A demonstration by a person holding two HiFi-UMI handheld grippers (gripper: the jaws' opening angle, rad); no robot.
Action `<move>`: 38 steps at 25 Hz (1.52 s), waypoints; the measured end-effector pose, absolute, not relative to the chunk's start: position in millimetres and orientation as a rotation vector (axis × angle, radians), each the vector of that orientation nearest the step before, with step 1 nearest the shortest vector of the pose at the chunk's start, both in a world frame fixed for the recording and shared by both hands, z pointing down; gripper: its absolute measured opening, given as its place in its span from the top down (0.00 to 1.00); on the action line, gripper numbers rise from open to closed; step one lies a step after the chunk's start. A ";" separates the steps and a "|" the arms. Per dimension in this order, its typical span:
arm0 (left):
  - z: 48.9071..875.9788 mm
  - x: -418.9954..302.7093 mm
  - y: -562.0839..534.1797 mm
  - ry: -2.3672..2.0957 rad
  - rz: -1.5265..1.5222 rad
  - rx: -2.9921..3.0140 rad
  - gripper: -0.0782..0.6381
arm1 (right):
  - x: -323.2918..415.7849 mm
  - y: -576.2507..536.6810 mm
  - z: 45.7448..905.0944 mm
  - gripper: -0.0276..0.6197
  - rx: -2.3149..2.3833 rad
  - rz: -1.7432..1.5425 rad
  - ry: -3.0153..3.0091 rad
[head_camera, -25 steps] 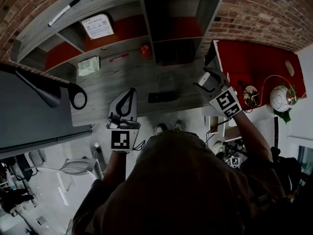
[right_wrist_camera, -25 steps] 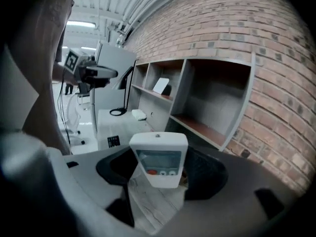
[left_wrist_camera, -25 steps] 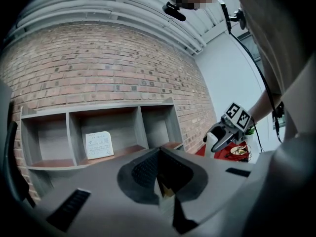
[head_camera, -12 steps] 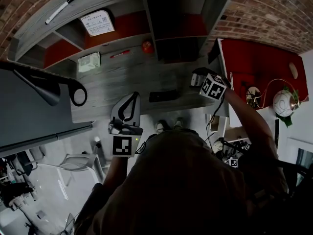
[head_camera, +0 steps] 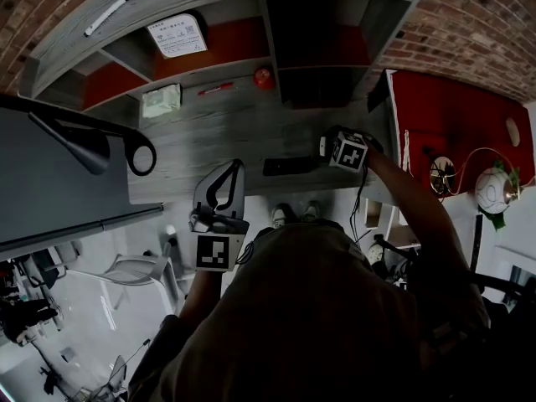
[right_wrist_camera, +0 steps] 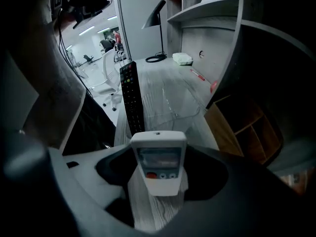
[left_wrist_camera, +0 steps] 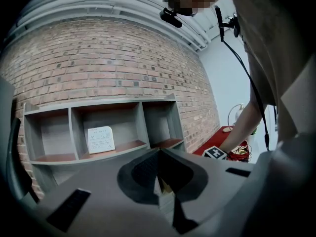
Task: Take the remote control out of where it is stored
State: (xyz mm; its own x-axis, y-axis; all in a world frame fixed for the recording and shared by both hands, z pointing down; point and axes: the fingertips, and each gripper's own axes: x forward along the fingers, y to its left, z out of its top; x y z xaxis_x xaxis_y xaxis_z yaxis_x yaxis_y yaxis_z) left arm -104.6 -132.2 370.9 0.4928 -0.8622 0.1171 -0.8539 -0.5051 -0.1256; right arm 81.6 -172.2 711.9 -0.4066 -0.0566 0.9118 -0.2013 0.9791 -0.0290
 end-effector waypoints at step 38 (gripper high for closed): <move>377.4 -116.4 -124.6 1.643 -0.345 -2.646 0.88 | 74.1 -171.1 791.3 0.50 0.231 0.305 -1.953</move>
State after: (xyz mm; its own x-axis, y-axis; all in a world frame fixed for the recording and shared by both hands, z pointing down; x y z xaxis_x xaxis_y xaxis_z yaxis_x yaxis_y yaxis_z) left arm -116.4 -124.6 377.4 0.4257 -0.8864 0.1819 -0.8847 -0.4499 -0.1222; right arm 74.1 -171.1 791.3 -0.3880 -0.0206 0.9214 -0.3003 0.9480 -0.1053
